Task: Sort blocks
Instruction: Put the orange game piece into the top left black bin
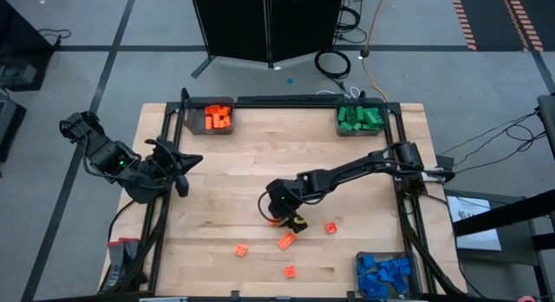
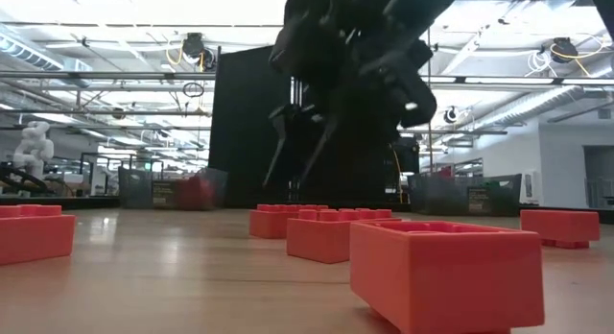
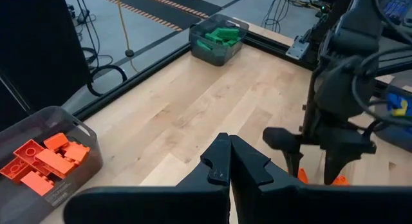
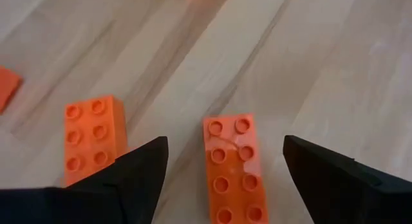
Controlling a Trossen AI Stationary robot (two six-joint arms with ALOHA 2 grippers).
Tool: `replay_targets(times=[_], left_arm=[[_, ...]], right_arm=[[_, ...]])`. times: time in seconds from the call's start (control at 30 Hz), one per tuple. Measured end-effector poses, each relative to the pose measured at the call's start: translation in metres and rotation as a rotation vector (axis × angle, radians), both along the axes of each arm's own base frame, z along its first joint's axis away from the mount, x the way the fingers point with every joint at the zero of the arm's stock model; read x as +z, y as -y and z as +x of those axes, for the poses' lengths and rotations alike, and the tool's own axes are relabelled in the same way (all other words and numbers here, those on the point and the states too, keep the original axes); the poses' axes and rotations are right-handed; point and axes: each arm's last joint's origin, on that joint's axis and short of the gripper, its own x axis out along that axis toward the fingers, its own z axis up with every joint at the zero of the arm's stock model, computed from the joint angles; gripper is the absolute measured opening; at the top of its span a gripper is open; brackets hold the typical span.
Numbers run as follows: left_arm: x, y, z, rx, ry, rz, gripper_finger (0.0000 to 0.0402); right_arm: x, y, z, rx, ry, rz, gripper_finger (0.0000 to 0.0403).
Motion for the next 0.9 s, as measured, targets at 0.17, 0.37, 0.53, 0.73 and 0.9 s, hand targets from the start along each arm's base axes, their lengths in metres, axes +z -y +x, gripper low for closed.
replay_targets(times=[0.17,0.37,0.53,0.73,0.9], left_arm=[[-0.003,-0.002,-0.002,0.007,-0.003,0.015,0.0],[-0.023,-0.005,-0.013,-0.018,-0.013,0.013,0.0],[-0.046,-0.007,-0.022,-0.035,0.028,-0.019,0.0],[-0.069,-0.007,-0.027,-0.036,0.051,-0.022,0.0],[-0.081,-0.007,-0.032,-0.032,0.099,-0.034,0.0]], right_arm=[[-0.017,0.002,0.003,-0.033,-0.042,0.015,0.0302],[-0.018,0.005,0.004,-0.106,-0.047,-0.036,0.0267],[-0.022,0.008,0.004,-0.158,-0.046,-0.117,0.0184],[-0.029,0.009,0.005,-0.167,-0.07,-0.113,0.0121],[-0.023,0.012,0.011,-0.197,-0.071,-0.097,0.0121]])
